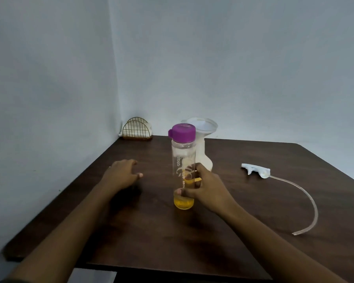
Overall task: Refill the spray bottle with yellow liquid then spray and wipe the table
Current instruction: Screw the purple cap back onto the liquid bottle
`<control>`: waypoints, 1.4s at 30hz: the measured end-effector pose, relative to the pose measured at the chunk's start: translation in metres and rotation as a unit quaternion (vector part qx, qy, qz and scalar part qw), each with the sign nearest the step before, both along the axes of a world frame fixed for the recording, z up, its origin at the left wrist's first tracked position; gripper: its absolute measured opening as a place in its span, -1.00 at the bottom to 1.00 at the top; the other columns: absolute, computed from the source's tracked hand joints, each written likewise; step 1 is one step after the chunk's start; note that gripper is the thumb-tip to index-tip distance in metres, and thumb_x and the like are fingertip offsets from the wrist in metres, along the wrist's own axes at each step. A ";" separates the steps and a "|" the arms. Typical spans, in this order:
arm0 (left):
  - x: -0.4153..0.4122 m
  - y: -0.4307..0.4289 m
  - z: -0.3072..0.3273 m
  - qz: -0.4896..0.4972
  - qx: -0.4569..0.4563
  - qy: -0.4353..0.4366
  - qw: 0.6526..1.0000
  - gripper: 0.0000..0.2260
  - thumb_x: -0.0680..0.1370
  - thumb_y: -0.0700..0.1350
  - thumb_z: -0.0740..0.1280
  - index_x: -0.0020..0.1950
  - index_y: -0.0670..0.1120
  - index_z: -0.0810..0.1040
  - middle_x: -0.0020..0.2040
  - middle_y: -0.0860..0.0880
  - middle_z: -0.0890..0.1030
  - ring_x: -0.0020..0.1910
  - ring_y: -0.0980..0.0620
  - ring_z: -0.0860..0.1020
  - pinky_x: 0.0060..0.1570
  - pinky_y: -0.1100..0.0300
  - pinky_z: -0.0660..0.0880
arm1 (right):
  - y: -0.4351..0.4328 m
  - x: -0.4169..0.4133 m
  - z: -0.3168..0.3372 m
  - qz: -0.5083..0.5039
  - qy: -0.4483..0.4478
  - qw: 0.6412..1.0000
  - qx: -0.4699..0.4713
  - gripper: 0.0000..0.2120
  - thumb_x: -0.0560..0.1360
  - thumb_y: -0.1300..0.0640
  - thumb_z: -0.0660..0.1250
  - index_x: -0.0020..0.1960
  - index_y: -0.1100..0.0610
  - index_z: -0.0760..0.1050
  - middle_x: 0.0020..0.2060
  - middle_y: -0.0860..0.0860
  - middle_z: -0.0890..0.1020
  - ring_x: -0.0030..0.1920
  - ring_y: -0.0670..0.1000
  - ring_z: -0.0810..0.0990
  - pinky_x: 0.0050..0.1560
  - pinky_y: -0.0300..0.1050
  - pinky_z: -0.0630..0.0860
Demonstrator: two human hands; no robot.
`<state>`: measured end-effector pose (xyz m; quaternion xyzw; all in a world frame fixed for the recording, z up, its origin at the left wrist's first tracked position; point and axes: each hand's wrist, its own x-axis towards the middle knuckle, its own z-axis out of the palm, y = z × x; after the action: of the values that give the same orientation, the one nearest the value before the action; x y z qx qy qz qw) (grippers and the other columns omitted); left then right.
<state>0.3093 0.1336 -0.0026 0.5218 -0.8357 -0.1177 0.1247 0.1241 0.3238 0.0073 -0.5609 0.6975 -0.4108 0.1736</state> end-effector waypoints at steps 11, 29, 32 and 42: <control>0.021 -0.043 -0.044 0.031 0.012 -0.060 0.998 -0.35 0.48 0.41 -0.01 0.51 0.16 0.11 0.56 -0.05 0.08 0.53 -0.10 0.02 0.41 -0.23 -0.04 | -0.159 0.033 0.027 -0.049 -0.083 0.995 -0.030 -0.44 0.26 0.04 0.55 0.17 0.09 0.39 0.10 0.03 0.59 0.08 0.05 0.58 0.14 0.05 0.52; 0.005 -0.059 -0.055 0.058 -0.031 -0.058 0.996 -0.35 0.47 0.41 -0.03 0.50 0.17 0.08 0.55 -0.03 0.09 0.53 -0.09 0.01 0.41 -0.21 -0.04 | -0.357 -0.031 -0.001 -0.164 -0.092 0.982 -0.008 -0.41 0.39 0.10 0.48 0.30 0.17 0.28 0.24 0.13 0.48 0.23 0.15 0.48 0.17 -0.02 0.43; 0.005 -0.060 -0.058 0.059 -0.035 -0.055 0.996 -0.35 0.47 0.41 -0.04 0.51 0.18 0.06 0.55 -0.02 0.08 0.53 -0.09 0.01 0.41 -0.20 -0.04 | -0.373 -0.041 -0.005 -0.161 -0.067 0.985 -0.015 -0.41 0.41 0.07 0.45 0.33 0.16 0.27 0.27 0.12 0.47 0.25 0.14 0.46 0.22 -0.01 0.40; 0.006 -0.060 -0.058 0.060 -0.036 -0.042 0.997 -0.36 0.47 0.41 -0.04 0.50 0.18 0.07 0.55 -0.01 0.09 0.53 -0.07 0.00 0.42 -0.19 -0.06 | -0.397 -0.055 -0.012 -0.172 -0.016 0.984 -0.034 -0.42 0.42 0.04 0.44 0.34 0.17 0.27 0.26 0.13 0.45 0.26 0.12 0.45 0.16 -0.05 0.38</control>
<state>0.3153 0.0737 -0.0609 0.5704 -0.8113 -0.0582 0.1146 0.0695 -0.0734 -0.0046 -0.4315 0.7664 -0.4668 0.0925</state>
